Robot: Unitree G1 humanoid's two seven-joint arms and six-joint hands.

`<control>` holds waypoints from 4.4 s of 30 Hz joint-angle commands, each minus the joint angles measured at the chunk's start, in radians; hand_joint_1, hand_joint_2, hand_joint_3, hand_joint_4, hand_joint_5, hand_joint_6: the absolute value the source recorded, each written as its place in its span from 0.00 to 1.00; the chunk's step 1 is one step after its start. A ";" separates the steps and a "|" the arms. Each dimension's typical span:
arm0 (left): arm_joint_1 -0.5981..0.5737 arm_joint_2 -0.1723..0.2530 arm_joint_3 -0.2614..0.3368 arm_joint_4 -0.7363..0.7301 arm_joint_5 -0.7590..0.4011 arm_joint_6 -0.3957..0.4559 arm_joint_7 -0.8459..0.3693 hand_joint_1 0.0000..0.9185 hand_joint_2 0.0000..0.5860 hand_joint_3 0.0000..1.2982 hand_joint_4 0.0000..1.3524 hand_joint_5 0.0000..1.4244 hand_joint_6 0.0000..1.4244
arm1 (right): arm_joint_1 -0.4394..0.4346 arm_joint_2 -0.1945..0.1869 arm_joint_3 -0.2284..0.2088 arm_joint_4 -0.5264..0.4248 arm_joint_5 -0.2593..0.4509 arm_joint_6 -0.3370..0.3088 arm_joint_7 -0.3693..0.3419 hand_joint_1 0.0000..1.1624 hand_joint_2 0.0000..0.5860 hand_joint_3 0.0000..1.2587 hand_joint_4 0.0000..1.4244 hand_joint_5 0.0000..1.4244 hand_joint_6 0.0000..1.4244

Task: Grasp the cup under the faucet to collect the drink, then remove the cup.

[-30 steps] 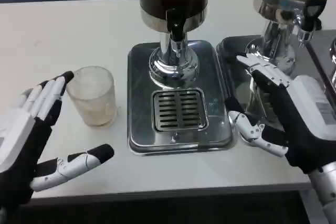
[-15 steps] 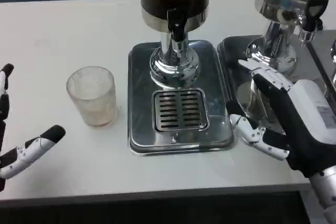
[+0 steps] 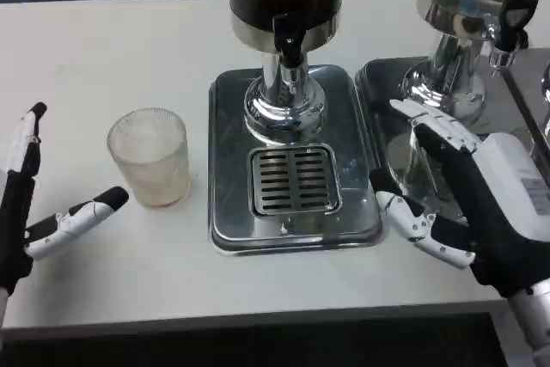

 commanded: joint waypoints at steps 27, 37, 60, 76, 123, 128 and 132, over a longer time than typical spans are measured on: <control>-0.331 -0.051 -0.174 0.332 -0.048 0.077 -0.174 0.27 0.03 0.00 0.00 0.16 0.17 | 0.104 0.077 -0.001 -0.158 -0.065 0.073 -0.022 0.36 0.76 0.18 0.14 0.12 0.19; -0.364 -0.105 -0.192 0.342 -0.046 0.103 -0.172 0.28 0.04 0.00 0.01 0.18 0.18 | 0.118 0.085 -0.004 -0.177 -0.072 0.084 -0.014 0.35 0.76 0.18 0.14 0.13 0.19; -0.373 -0.216 -0.188 0.355 -0.145 0.108 -0.247 0.52 0.16 0.16 0.17 0.35 0.37 | 0.131 0.082 0.008 -0.203 -0.072 0.105 0.008 0.35 0.75 0.18 0.16 0.13 0.19; -0.286 -0.214 -0.170 0.313 -0.196 0.020 -0.128 0.84 0.00 0.54 0.61 0.72 0.93 | 0.081 0.081 0.021 -0.156 -0.047 0.099 0.009 0.42 0.75 0.19 0.19 0.15 0.19; -0.446 -0.286 -0.345 0.307 0.028 0.020 -0.015 0.79 0.00 0.52 0.55 0.64 0.84 | 0.085 0.099 0.026 -0.149 -0.037 0.090 -0.041 0.41 0.75 0.19 0.20 0.15 0.15; -0.440 -0.280 -0.383 0.312 0.046 0.024 -0.024 0.74 0.02 0.49 0.49 0.60 0.77 | 0.084 0.102 0.027 -0.149 -0.037 0.089 -0.043 0.41 0.75 0.19 0.20 0.15 0.15; -0.425 -0.268 -0.396 0.314 0.060 0.017 -0.021 0.67 0.07 0.45 0.44 0.56 0.68 | 0.081 0.106 0.030 -0.141 -0.036 0.085 -0.046 0.41 0.75 0.19 0.20 0.15 0.15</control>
